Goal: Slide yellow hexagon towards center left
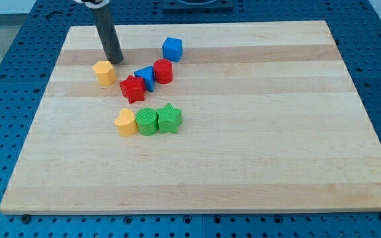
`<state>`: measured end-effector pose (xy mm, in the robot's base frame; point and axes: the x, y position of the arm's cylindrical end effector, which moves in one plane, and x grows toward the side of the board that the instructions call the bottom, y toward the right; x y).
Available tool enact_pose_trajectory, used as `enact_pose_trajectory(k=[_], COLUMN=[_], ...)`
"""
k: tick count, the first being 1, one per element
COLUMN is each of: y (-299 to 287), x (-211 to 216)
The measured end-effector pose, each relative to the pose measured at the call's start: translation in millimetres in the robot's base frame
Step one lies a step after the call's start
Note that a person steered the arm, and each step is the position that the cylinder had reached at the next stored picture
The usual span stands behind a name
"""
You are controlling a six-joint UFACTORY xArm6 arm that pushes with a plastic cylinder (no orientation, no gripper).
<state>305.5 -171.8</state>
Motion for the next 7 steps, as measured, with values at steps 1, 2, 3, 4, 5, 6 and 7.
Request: enact_pose_trajectory(k=[1,2,3,4,5,6,7], y=[0,0,-4,-17,-41,-48,-48], x=[12,37,59,59,60,78,102])
